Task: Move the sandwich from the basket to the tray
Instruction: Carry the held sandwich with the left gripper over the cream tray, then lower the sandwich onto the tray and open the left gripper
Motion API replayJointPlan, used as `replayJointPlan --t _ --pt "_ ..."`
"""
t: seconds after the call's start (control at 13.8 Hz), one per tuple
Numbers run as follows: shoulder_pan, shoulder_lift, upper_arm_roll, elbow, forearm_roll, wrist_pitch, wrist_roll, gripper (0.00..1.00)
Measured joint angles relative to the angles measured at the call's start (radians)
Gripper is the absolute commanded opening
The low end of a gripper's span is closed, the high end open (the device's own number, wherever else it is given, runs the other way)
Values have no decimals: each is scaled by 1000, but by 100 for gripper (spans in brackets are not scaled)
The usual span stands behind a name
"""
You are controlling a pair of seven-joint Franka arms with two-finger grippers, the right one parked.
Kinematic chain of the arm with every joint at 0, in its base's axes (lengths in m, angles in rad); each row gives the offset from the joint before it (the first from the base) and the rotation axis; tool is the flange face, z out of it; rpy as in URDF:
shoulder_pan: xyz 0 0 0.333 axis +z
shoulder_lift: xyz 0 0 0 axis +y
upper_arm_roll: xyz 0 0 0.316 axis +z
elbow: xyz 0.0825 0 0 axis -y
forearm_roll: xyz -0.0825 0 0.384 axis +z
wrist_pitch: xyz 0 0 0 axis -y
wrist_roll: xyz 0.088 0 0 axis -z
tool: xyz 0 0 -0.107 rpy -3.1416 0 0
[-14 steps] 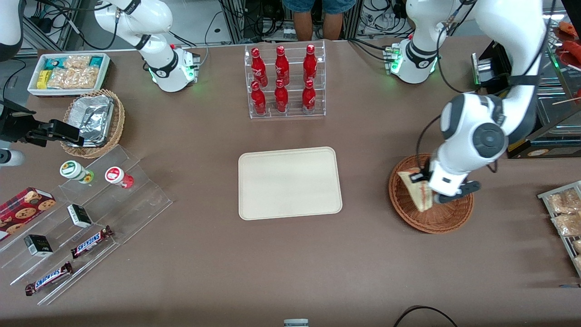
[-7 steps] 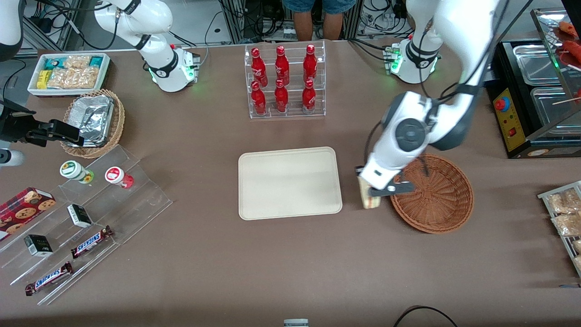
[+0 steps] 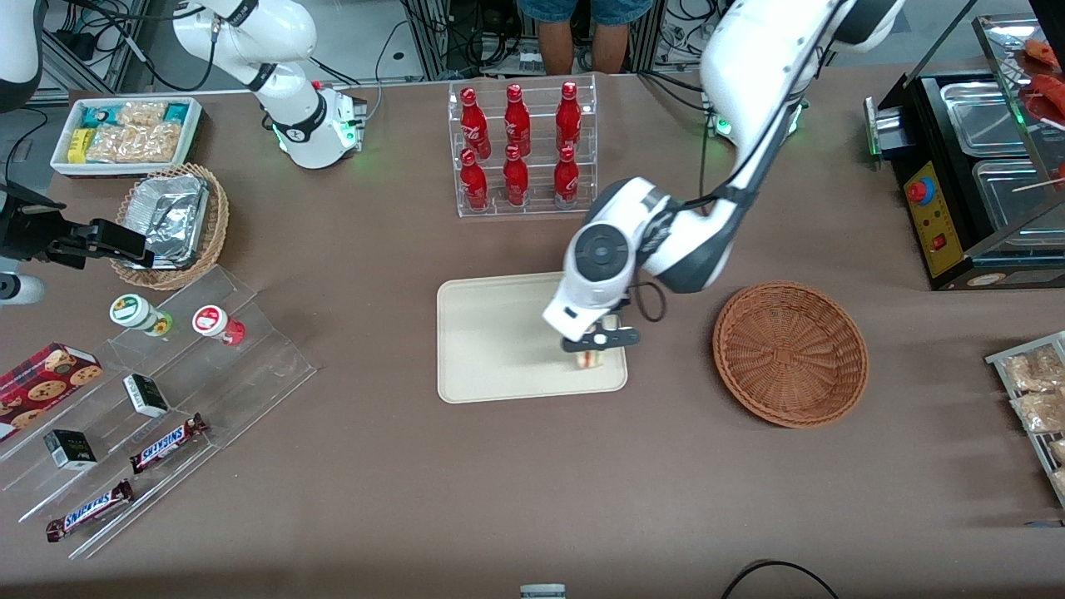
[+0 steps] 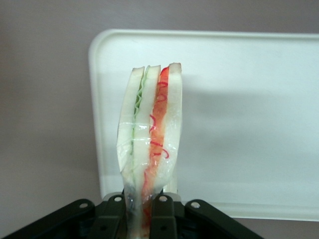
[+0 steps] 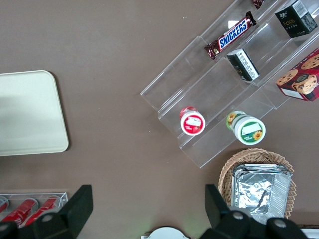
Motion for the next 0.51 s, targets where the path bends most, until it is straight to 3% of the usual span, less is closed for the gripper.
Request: replayJointPlan --t 0.51 --pt "-65 185 1 266 0 -113 -33 0"
